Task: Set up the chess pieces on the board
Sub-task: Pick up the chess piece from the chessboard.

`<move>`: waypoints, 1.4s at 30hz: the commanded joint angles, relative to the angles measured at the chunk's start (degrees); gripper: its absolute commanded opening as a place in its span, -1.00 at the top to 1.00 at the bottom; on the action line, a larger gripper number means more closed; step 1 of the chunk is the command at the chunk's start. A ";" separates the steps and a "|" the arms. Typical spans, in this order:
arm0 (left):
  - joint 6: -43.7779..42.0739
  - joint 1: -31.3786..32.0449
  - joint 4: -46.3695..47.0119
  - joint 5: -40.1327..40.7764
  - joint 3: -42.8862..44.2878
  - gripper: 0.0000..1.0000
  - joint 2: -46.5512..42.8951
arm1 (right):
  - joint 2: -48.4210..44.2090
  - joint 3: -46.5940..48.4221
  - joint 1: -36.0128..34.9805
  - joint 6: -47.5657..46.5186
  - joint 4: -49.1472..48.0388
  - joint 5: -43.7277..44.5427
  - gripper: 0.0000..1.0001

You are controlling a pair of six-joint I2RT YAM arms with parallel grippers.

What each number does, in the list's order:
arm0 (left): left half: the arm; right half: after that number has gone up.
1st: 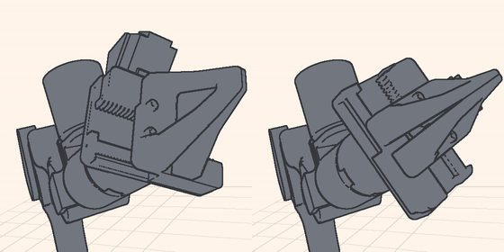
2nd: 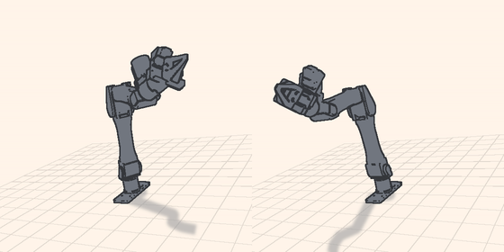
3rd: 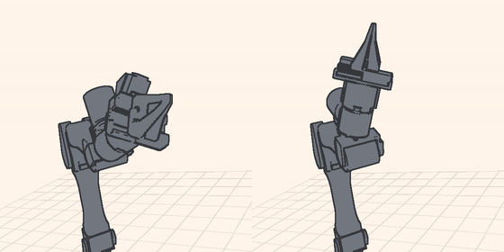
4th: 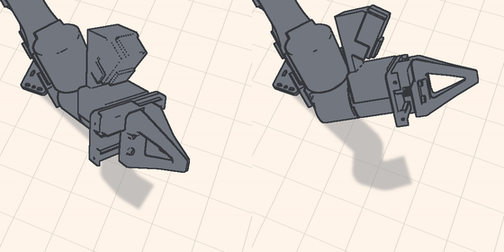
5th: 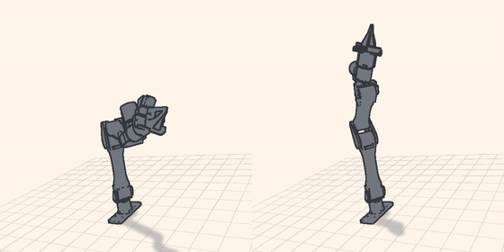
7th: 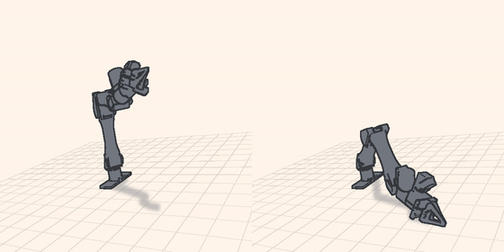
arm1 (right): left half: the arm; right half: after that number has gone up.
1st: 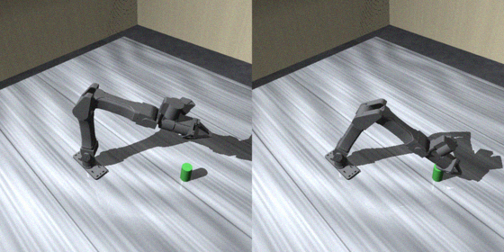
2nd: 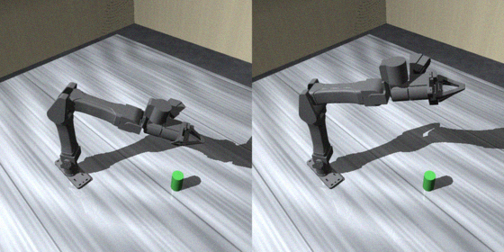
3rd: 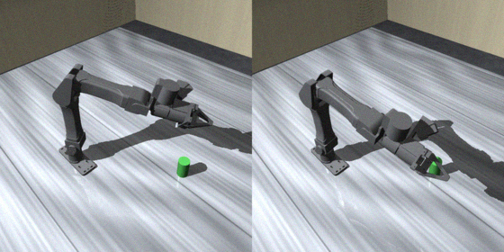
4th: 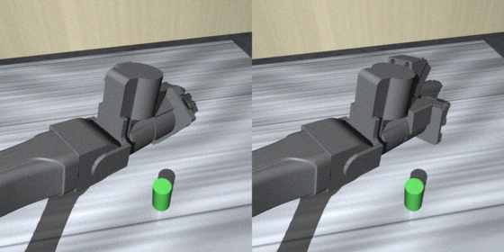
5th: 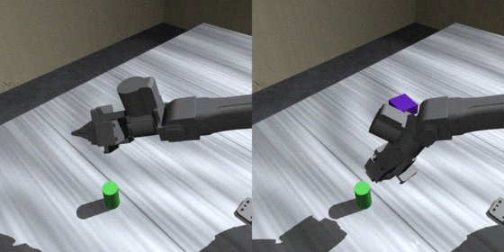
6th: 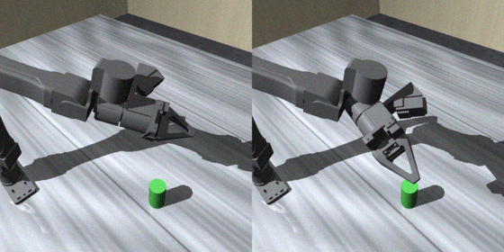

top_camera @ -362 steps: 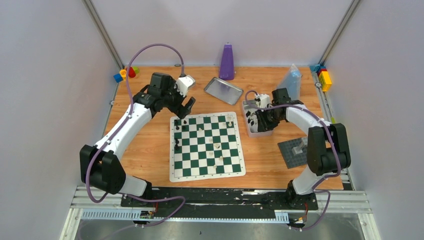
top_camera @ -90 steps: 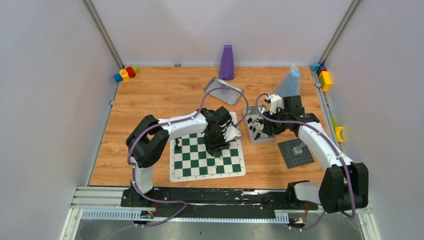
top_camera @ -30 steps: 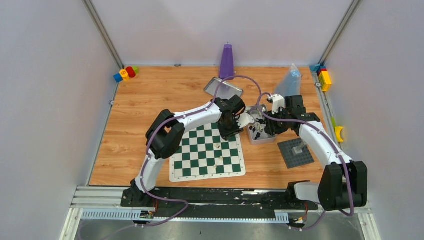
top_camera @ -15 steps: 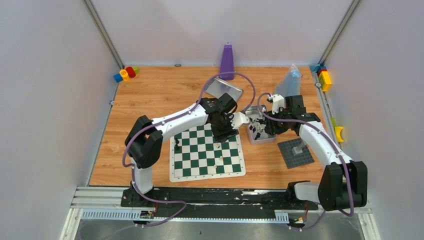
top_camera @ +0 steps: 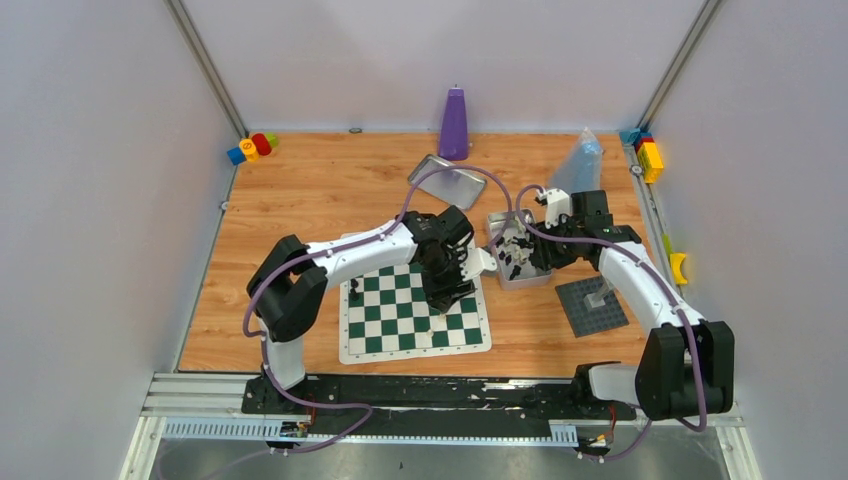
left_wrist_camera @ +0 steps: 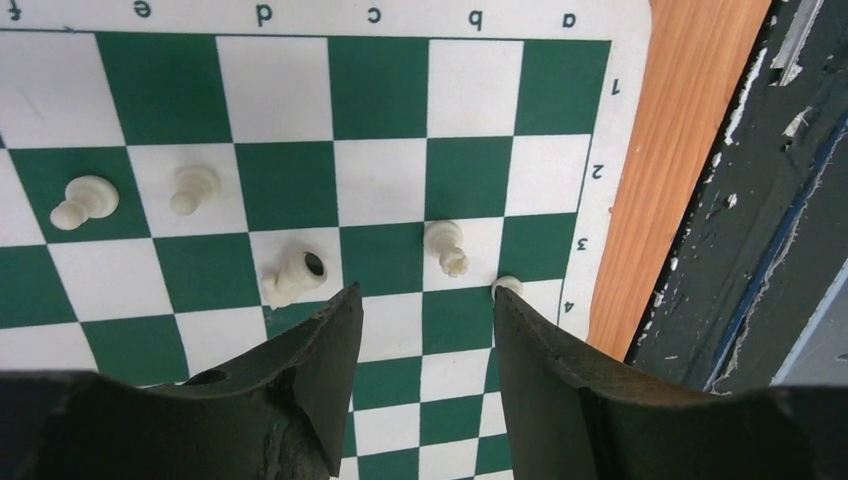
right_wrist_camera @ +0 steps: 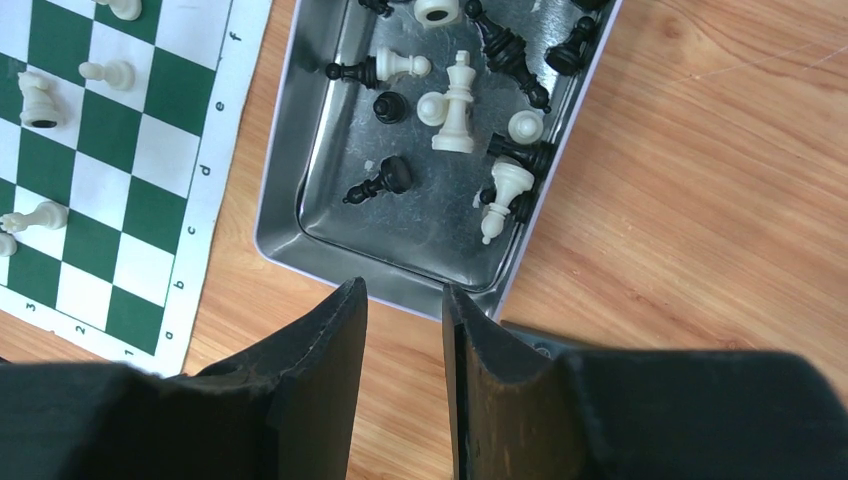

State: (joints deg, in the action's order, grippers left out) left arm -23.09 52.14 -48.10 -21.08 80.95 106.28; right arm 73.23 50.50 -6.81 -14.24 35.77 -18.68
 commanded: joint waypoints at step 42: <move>-1.54 12.80 -1.01 1.70 9.13 0.75 7.66 | 1.80 0.57 2.08 0.00 0.00 0.78 0.32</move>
State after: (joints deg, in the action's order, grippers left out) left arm -23.46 62.98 -48.36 -18.98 86.37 111.68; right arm 75.00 50.50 -5.28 -14.22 36.23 -18.50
